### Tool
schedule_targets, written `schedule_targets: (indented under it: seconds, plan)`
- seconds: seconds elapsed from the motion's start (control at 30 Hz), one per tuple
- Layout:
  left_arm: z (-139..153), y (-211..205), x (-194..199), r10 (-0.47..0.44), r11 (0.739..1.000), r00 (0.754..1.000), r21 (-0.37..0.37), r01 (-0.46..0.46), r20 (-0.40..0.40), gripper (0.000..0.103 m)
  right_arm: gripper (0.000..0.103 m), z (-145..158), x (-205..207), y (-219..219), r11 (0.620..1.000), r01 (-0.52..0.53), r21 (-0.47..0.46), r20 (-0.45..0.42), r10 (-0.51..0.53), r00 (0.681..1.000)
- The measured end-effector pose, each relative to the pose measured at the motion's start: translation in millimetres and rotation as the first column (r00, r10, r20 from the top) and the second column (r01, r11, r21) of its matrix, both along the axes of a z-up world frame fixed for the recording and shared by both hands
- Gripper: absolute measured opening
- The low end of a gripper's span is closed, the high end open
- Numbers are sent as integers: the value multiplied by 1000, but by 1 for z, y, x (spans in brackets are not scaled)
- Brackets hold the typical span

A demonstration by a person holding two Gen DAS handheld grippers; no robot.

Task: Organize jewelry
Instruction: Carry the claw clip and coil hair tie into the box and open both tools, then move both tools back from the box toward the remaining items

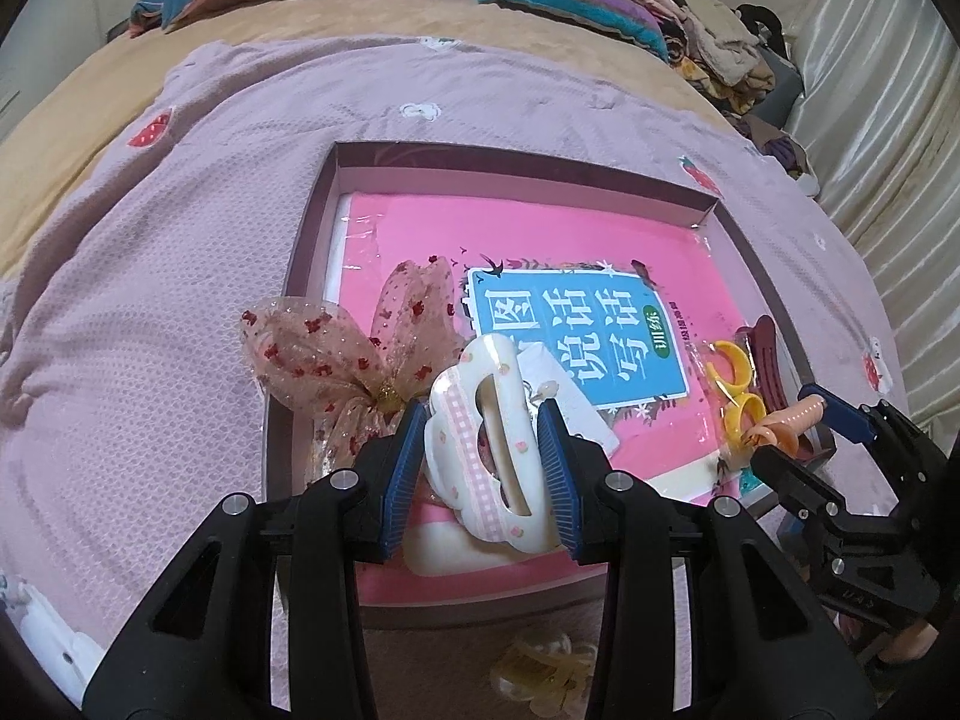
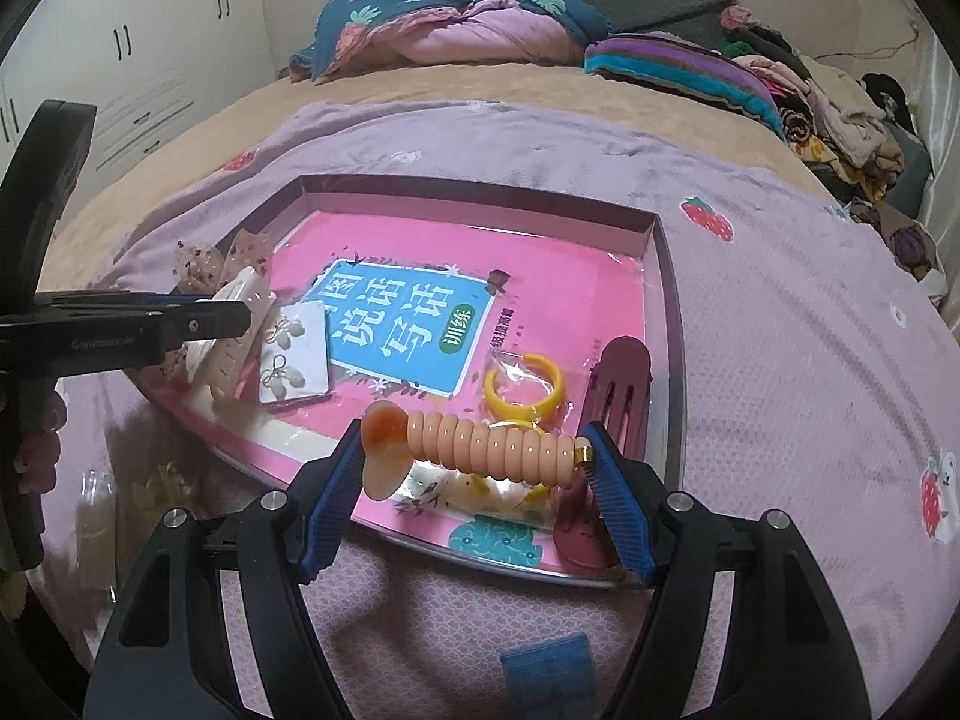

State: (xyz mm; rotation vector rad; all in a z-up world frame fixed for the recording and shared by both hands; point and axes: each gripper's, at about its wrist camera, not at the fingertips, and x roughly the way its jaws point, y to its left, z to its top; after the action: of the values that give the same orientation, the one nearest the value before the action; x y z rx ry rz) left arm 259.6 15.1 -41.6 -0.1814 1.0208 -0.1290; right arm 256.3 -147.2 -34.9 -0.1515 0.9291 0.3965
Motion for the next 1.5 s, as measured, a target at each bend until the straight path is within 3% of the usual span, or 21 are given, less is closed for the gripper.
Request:
schedule_targets:
  seconds: [0.37,0.67,0.73,0.97,1.13,1.27,1.5]
  plan:
    - [1,-2,0,2,1000,1000,6,-2,-1,30,73,0,0,-4,1000,21,21,-19,-21,1000]
    - [7,-7,-7,3,1000,1000,15,-3,3,31,90,23,-13,-20,997,66,49,29,-67,997]
    - [10,-8,-10,4,1000,1000,17,-4,12,42,92,28,-17,-26,995,79,57,38,-81,996]
    - [34,-12,-25,21,1000,998,17,-22,62,61,95,49,-31,-46,988,130,86,71,-136,988]
    - [56,-13,-39,34,999,993,14,-36,112,83,96,63,-41,-56,984,143,106,97,-154,983]
    - [73,-15,-50,40,999,989,9,-42,143,90,97,77,-50,-62,982,145,118,122,-159,980]
    - [100,-15,-70,48,999,979,1,-49,198,93,98,99,-65,-69,980,142,140,159,-163,974]
